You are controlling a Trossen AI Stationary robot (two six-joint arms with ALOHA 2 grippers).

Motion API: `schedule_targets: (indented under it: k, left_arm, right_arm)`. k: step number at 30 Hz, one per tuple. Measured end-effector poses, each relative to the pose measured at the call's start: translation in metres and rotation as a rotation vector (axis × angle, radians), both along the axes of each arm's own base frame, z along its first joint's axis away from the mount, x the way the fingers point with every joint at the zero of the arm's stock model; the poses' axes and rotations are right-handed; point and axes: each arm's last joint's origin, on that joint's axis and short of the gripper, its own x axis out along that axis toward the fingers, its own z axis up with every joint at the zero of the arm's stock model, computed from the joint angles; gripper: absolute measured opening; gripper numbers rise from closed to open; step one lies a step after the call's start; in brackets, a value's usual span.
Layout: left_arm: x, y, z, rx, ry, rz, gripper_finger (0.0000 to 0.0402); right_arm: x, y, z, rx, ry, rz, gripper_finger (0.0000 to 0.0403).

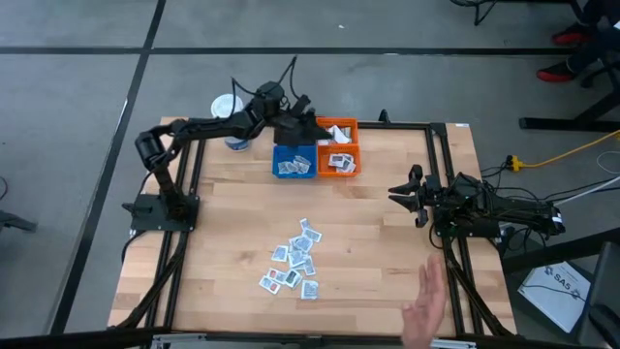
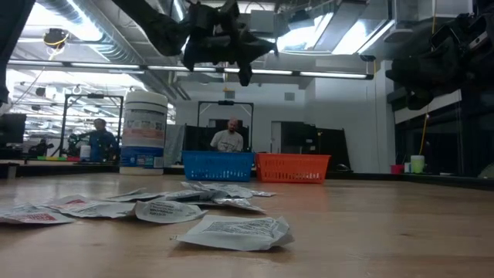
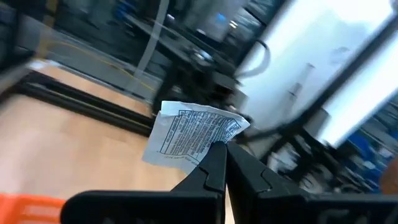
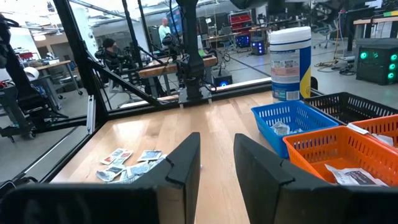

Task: Pick & Place First Aid Supplies
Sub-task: Put the alcohol pad into the black bin

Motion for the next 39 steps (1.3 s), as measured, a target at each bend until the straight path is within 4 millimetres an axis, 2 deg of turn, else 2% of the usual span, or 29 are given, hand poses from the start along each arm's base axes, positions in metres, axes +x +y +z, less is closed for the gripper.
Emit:
schedule_targets:
  k: [8,12,19,26,35,39]
  left_arm:
    - [-0.02,0.031,-0.01,-0.032,0.091,0.177,0.0001]
    - [-0.033,0.044,-0.024,-0.05,0.223,0.261,0.0001]
    - [-0.066,0.063,-0.051,0.02,0.479,0.335,0.0002]
    - [-0.091,0.07,-0.068,0.123,0.716,0.405,0.0002]
    - [-0.112,0.084,-0.069,0.124,0.725,0.423,0.0004]
    - [-0.112,0.085,-0.067,0.123,0.67,0.376,0.0005]
  right_arm:
    - [0.0,0.0,0.0,0.0,0.0,0.0,0.01]
    - [0.0,0.0,0.0,0.0,0.0,0.0,0.01]
    - [0.0,0.0,0.0,0.0,0.0,0.0,0.01]
    - [0.0,0.0,0.0,0.0,0.001,0.0,0.01]
    - [0.0,0.0,0.0,0.0,0.0,0.0,0.01]
    - [0.0,0.0,0.0,0.0,0.0,0.0,0.01]
